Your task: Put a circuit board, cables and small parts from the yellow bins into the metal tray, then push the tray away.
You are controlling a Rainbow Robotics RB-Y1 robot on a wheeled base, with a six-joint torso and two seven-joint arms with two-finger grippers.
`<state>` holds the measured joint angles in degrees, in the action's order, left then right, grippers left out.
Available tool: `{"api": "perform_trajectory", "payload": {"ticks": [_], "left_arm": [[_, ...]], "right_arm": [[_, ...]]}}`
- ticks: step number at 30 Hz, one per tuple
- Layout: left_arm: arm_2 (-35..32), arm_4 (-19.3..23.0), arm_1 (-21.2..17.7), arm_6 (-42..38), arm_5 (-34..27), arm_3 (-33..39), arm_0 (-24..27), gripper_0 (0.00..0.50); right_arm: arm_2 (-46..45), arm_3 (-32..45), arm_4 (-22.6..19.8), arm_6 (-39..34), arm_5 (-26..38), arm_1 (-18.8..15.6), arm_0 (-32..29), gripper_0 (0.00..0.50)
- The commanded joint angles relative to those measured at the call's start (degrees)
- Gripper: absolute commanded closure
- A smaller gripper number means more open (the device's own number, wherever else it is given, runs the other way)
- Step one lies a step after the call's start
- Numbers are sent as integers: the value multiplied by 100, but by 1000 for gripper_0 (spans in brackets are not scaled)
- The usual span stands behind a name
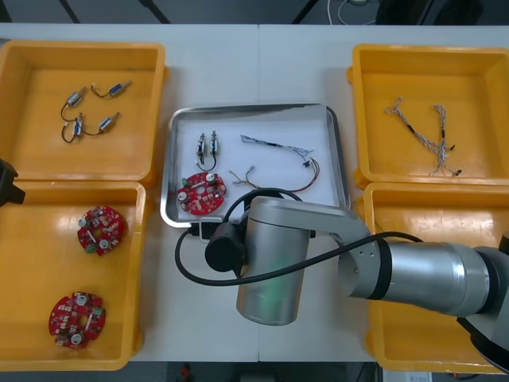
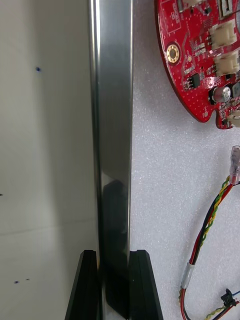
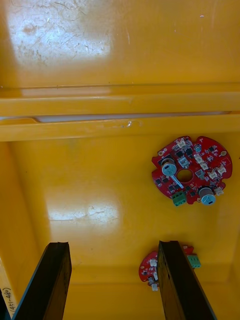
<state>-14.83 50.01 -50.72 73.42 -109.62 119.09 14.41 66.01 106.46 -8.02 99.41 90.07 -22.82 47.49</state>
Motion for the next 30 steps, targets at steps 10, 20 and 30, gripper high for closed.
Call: {"api": "perform_trajectory", "payload": {"ticks": [10,20,30], "left_arm": [[-187,-61,45,-328,-38,70,-96,0],[-187,-61,45,-328,-38,70,-96,0],[-187,-61,45,-328,-38,70,-96,0]], "right_arm": [[-45,-776,63,61,-78,182,867,500],[-89,-1286,63,149,-218,322,1298,500],[-97,-2015,107,201,-491,507,1623,500]]}}
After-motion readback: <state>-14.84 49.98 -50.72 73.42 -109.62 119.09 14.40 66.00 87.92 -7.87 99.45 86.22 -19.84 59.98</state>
